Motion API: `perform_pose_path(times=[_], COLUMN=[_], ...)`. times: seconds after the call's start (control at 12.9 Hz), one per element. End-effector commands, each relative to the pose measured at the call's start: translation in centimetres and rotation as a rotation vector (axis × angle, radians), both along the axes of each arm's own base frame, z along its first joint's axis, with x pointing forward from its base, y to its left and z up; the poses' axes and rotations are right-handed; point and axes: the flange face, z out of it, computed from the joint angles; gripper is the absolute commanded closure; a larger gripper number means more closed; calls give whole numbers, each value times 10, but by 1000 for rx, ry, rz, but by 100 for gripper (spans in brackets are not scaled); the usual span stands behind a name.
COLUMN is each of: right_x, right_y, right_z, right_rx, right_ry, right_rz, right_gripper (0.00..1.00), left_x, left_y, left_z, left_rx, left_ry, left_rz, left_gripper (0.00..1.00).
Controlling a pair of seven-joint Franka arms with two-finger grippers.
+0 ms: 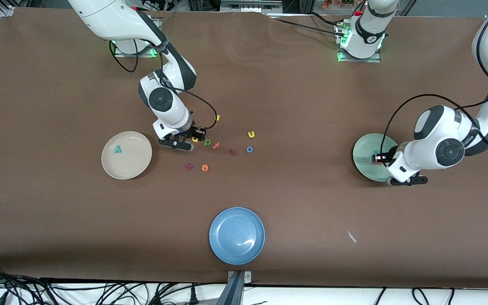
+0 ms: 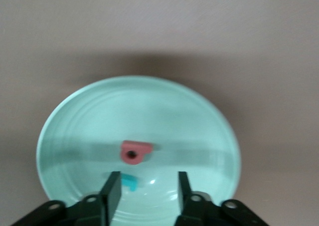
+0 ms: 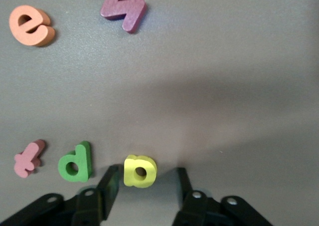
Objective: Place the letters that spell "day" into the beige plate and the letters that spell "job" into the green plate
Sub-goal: 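Drop the yellow letter on the beige plate while the left gripper grasps blue ring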
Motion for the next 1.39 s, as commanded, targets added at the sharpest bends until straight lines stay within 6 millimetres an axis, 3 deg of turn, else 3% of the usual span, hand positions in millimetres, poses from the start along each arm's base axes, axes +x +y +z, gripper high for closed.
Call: perform_pose_path(times=[0.0,0.23,0.39,0.46,0.62,0.85,1.08,1.16,1.32], right_x=[-5,-4,2,7,24,52,66,68,70], right_y=[1,1,-3,-9,-44,-121,-188,-203,-214], right_z=[-2,0,15,25,52,81,88,85,83], right_rx=[-6,-7,-5,-12,-37,-54,-51,-46,-43], right_ry=[-10,-12,-27,-27,-11,17,43,45,43], right_rz=[3,5,7,15,73,191,311,328,328], right_gripper=[63,79,80,80,80,79,77,73,45], left_x=[11,3,-11,-11,-25,-49,-61,-60,-69], left_y=[-73,-190,-260,-287,-338,-393,-426,-437,-456], left_z=[45,66,70,68,48,5,-36,-42,-49], left_rx=[-33,-11,-6,-13,-12,-25,6,-2,-10], left_ry=[-22,-41,-41,-56,-96,-153,-175,-170,-161], left_rz=[134,267,324,388,461,507,525,536,535], left_gripper=[0,0,0,0,0,2,9,12,15])
